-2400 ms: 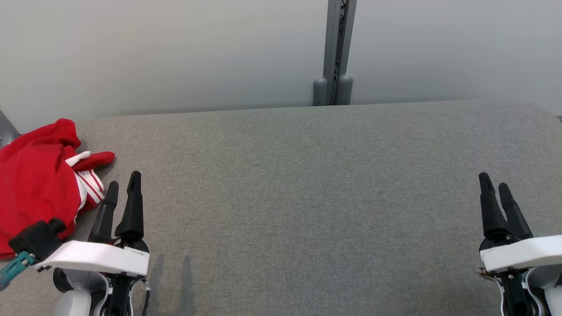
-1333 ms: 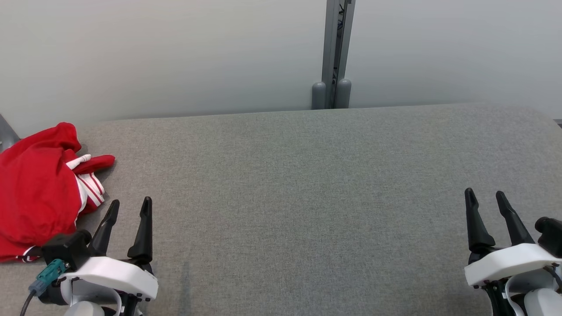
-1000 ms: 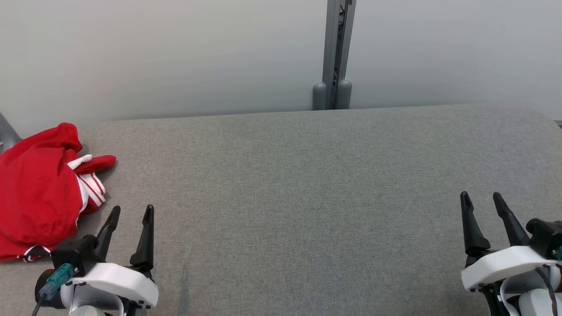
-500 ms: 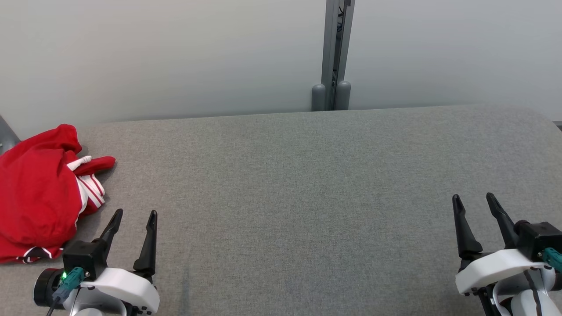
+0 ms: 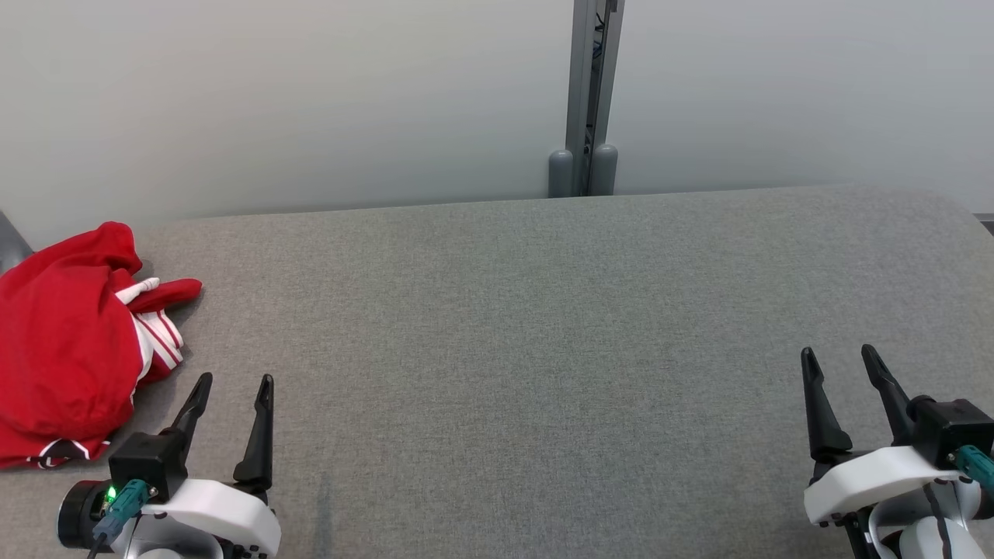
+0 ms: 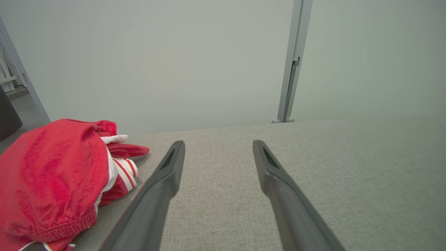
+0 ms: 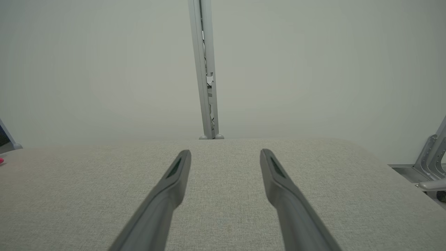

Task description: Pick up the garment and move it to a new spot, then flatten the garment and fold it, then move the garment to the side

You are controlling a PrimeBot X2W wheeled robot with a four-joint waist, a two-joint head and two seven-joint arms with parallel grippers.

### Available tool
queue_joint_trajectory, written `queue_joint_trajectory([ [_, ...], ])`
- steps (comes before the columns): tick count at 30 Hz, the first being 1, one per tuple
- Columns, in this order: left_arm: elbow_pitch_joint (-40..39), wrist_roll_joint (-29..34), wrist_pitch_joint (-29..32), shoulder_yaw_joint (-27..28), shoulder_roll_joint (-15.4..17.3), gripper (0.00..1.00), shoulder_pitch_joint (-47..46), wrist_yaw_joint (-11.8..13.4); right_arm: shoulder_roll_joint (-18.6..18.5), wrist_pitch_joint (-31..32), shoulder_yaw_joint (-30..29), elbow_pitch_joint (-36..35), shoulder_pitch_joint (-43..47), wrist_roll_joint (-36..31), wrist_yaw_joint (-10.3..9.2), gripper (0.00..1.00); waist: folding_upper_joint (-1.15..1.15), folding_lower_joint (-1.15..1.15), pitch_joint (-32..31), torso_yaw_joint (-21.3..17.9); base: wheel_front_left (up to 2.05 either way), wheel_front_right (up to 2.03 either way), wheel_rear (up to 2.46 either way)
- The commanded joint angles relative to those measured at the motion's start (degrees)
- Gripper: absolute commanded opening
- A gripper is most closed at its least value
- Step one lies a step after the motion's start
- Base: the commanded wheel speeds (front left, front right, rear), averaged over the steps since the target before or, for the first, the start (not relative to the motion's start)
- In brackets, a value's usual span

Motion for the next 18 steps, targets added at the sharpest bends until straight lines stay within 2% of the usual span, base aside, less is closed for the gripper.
queue_joint_trajectory([
  [1, 0.4, 0.5, -0.4, 0.2, 0.1, 1.00, 0.1, -0.3, -0.3, -0.5, 0.0, 0.3, -0.3, -0.8, 0.11, 1.00, 0.00, 0.00, 0.0, 0.0, 0.00, 0.00, 0.00],
  [10, 1.7, 2.2, -1.2, 0.0, -0.1, 1.00, -0.2, -0.3, -0.5, -1.5, 0.5, 1.1, -0.6, -2.6, 0.11, 1.00, 0.00, 0.00, -0.2, -0.3, 0.00, 0.00, 0.00],
  [18, 2.3, 0.6, -1.1, 0.6, -0.4, 1.00, -0.6, -0.8, -0.3, -1.3, 0.3, 1.6, -0.8, -1.0, 0.11, 1.00, 0.00, 0.00, -0.1, -0.5, 0.00, 0.00, 0.00],
])
